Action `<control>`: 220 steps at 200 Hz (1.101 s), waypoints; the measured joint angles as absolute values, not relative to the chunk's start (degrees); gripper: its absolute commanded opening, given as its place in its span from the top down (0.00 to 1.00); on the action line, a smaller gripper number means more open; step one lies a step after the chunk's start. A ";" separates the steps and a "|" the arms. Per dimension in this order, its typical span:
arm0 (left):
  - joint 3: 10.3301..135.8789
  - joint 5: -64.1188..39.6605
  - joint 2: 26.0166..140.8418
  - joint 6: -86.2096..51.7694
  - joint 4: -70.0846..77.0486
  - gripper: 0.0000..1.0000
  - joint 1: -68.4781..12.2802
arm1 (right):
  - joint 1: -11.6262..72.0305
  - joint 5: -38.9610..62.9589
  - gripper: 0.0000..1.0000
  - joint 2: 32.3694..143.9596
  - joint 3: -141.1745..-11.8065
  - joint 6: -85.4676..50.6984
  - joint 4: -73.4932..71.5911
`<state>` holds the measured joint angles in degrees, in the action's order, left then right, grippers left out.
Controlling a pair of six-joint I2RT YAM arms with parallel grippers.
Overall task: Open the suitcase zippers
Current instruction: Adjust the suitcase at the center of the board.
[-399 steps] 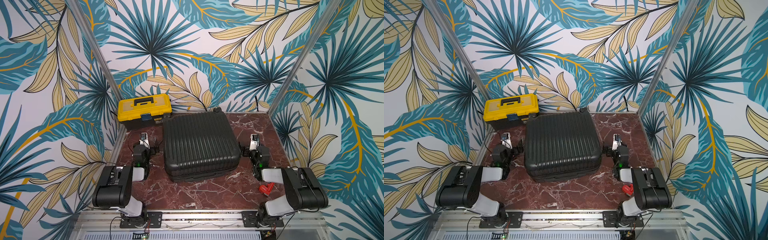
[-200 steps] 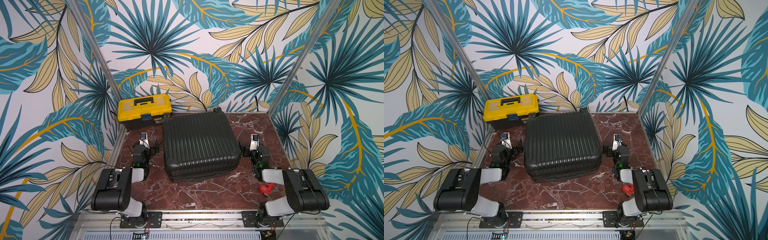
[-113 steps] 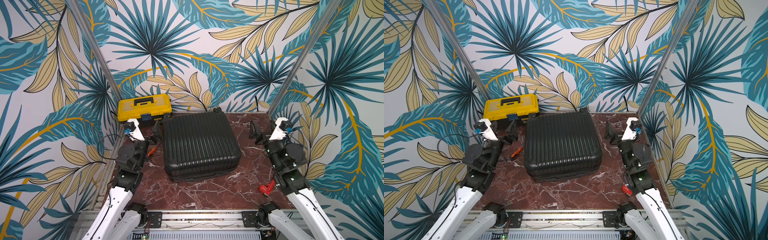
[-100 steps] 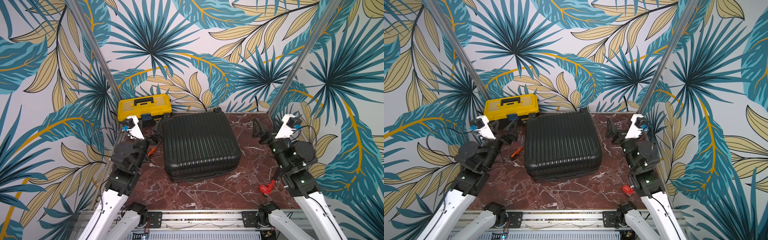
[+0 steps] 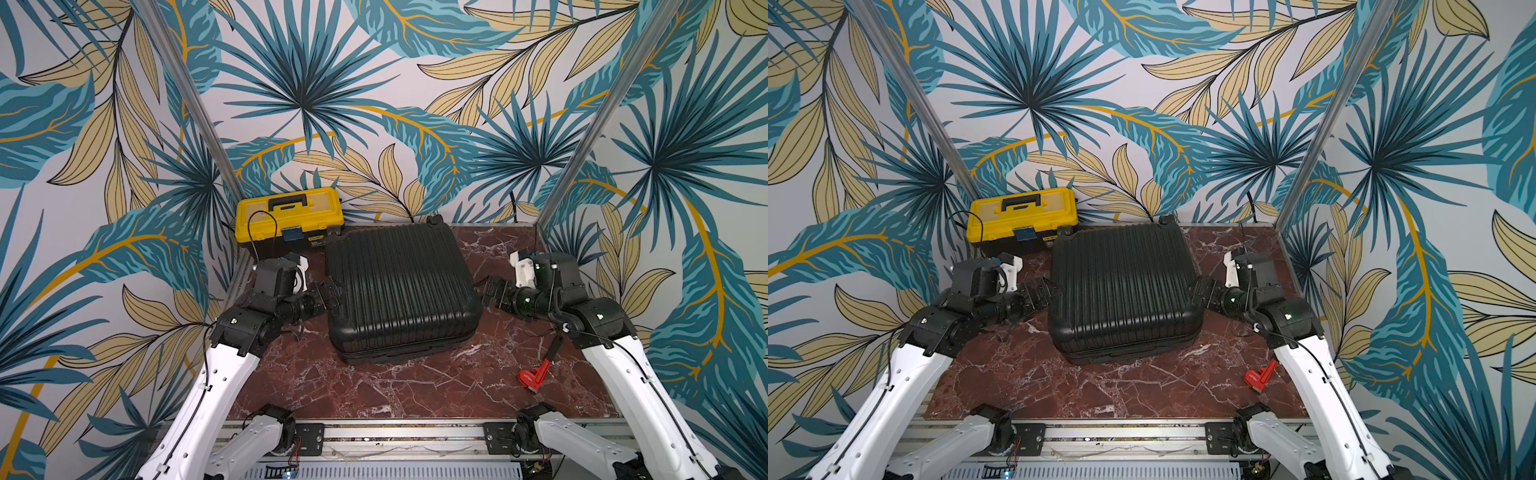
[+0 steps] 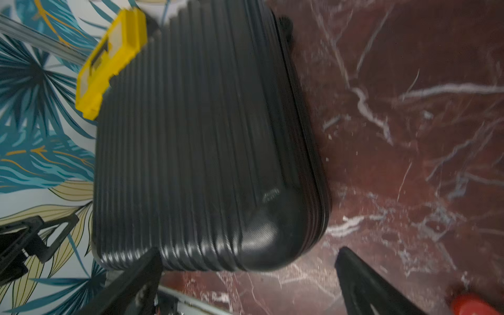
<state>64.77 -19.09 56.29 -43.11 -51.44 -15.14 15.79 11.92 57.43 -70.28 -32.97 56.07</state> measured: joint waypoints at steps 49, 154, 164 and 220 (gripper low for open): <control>60.10 -18.61 59.48 -46.87 -47.00 0.00 -27.70 | 16.88 13.13 0.01 56.07 -67.48 -34.26 61.45; 79.79 -7.44 70.02 -37.69 -42.22 0.00 -30.81 | 16.93 -8.34 0.01 56.47 -71.57 -40.84 68.45; 85.27 -7.68 74.24 -35.94 -42.13 0.00 -28.12 | 16.93 -8.01 0.01 56.64 -70.41 -42.02 67.79; 108.29 -17.96 105.93 -29.32 -41.08 0.01 -21.63 | 16.93 -3.68 0.01 58.81 -66.48 -47.53 60.95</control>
<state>108.29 -17.96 105.93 -29.32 -41.08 -21.63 16.93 -3.68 58.81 -66.48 -47.53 60.95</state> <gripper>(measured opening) 0.995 0.992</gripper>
